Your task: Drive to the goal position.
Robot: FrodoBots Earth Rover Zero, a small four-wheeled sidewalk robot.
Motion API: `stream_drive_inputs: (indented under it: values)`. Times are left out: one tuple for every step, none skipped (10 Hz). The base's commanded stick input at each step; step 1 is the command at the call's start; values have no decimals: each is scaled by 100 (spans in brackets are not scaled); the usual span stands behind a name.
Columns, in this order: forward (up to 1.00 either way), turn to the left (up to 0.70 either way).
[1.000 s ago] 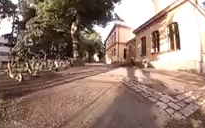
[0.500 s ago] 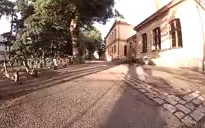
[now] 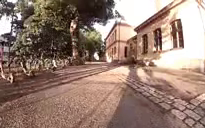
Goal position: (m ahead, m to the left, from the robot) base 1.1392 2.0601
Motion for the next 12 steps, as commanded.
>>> stream_drive_inputs:
  values:
    - [37,0]
    - [37,0]
    - [37,0]
    - [37,0]
    - [37,0]
    - [37,0]
    - [37,0]
    - [37,0]
    - [37,0]
    - [37,0]
    - [37,0]
    - [37,0]
